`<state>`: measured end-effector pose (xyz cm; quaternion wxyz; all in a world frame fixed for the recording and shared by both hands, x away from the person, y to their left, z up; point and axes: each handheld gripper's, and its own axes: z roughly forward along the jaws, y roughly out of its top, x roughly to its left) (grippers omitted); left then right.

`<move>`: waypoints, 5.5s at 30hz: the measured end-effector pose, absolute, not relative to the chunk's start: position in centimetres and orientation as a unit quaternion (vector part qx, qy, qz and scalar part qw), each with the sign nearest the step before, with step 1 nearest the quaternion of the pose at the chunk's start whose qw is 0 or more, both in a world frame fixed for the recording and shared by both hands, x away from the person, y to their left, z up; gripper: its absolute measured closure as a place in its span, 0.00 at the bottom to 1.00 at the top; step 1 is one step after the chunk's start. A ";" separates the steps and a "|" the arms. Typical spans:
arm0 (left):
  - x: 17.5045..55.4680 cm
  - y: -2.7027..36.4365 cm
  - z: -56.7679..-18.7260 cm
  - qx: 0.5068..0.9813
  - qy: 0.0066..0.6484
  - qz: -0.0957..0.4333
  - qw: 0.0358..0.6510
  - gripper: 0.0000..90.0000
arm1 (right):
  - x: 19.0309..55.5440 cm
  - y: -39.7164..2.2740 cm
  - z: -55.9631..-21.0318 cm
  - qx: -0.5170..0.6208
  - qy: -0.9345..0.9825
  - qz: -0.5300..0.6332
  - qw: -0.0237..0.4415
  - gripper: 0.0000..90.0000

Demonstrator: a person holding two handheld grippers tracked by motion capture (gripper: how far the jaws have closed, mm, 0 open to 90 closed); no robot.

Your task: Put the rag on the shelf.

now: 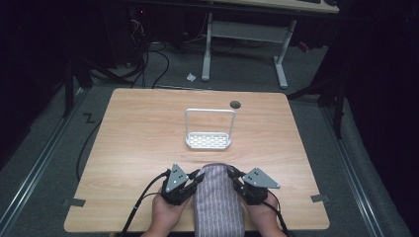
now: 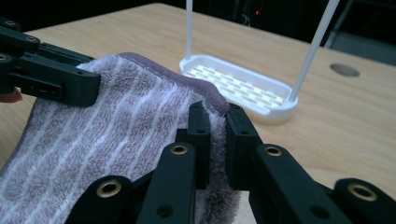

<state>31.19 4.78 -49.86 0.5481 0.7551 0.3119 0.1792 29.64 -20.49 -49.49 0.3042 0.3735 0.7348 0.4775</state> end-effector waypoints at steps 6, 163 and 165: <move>30.0 5.0 -48.2 0.734 0.303 0.196 0.575 0.87 | 28.8 -20.4 -48.2 0.359 0.720 0.498 0.323 0.92; 44.6 6.1 -38.2 0.708 0.382 0.249 0.540 0.54 | 43.9 -20.8 -38.2 0.399 0.708 0.472 0.343 0.48; 43.9 6.4 -38.6 0.708 0.379 0.249 0.541 0.54 | 43.2 -21.2 -38.7 0.399 0.711 0.471 0.336 0.47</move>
